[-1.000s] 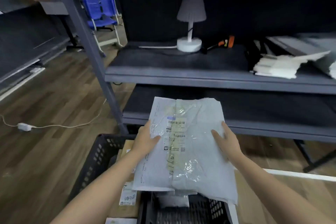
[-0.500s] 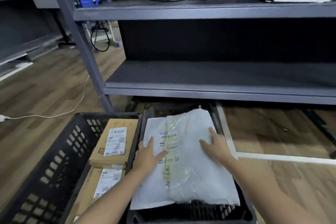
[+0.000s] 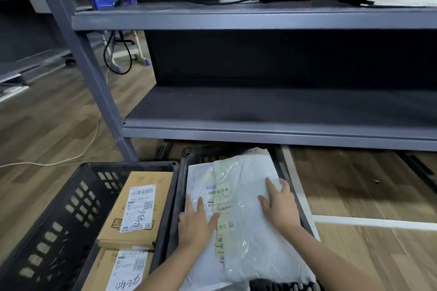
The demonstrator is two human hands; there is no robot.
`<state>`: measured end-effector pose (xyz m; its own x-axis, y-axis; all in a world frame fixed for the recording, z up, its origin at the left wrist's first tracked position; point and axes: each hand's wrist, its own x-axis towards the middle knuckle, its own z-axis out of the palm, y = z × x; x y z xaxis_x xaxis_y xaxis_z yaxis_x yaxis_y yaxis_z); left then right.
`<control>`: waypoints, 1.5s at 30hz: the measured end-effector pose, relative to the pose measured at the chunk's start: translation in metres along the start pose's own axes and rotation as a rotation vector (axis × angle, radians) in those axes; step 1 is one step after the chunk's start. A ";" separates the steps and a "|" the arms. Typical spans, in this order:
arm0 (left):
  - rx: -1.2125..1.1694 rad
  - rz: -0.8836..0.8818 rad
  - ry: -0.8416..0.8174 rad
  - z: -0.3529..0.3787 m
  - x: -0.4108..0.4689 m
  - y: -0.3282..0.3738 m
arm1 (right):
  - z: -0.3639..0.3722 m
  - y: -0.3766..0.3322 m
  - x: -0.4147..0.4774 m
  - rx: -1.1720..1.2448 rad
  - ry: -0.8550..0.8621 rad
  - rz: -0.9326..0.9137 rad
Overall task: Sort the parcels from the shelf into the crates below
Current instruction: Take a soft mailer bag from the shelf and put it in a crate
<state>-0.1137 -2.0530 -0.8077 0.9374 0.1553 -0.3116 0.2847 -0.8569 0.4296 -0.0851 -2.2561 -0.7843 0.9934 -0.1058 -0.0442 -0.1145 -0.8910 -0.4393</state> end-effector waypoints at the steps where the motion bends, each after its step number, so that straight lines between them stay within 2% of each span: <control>1: 0.015 -0.010 -0.005 0.002 0.003 0.000 | 0.003 -0.002 0.003 -0.044 0.002 -0.008; 4: 0.081 -0.063 -0.014 0.012 0.013 0.003 | 0.018 -0.006 0.006 -0.131 -0.013 0.007; 7: 0.088 -0.088 -0.010 0.026 0.023 0.001 | 0.036 -0.011 0.009 -0.139 0.046 0.006; 9: 0.074 -0.089 -0.027 0.037 0.030 -0.004 | 0.048 -0.010 0.010 -0.117 -0.002 0.044; 11: 0.119 -0.048 -0.047 0.045 0.036 -0.012 | 0.061 -0.003 0.013 -0.224 -0.011 0.029; 13: 0.220 0.066 -0.071 0.050 0.043 -0.019 | 0.069 0.001 0.015 -0.280 0.013 -0.020; 15: 0.214 0.138 -0.150 0.053 0.051 -0.026 | 0.084 0.008 0.016 -0.366 -0.110 -0.115; 17: 0.163 0.135 -0.254 0.058 0.059 -0.030 | 0.095 0.015 0.017 -0.424 -0.231 -0.133; 19: 0.199 0.135 -0.352 0.062 0.066 -0.033 | 0.103 0.020 0.021 -0.368 -0.182 -0.148; 21: 0.237 0.128 -0.426 0.066 0.070 -0.034 | 0.105 0.023 0.024 -0.424 -0.302 -0.152; 23: 0.203 0.118 -0.473 0.075 0.073 -0.036 | 0.117 0.027 0.028 -0.473 -0.207 -0.197; 24: 0.181 0.114 -0.486 0.080 0.073 -0.037 | 0.111 0.022 0.026 -0.477 -0.219 -0.164; 26: 0.164 0.107 -0.487 0.088 0.074 -0.038 | 0.111 0.021 0.029 -0.464 -0.145 -0.174; 28: 0.164 0.104 -0.484 0.093 0.077 -0.039 | 0.115 0.026 0.032 -0.501 -0.252 -0.136; 37: 0.221 0.106 -0.481 0.089 0.079 -0.037 | 0.105 0.014 0.035 -0.608 -0.438 -0.124; 40: 0.134 0.128 -0.400 0.061 0.082 -0.019 | 0.082 -0.002 0.037 -0.513 -0.504 -0.101; 45: 0.144 0.203 -0.231 -0.042 0.068 0.048 | -0.007 -0.048 0.042 -0.333 -0.377 -0.104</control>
<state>-0.0277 -2.0630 -0.7728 0.8971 -0.1274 -0.4231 0.0502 -0.9220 0.3840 -0.0377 -2.2207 -0.7586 0.9262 0.1022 -0.3629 0.0496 -0.9872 -0.1516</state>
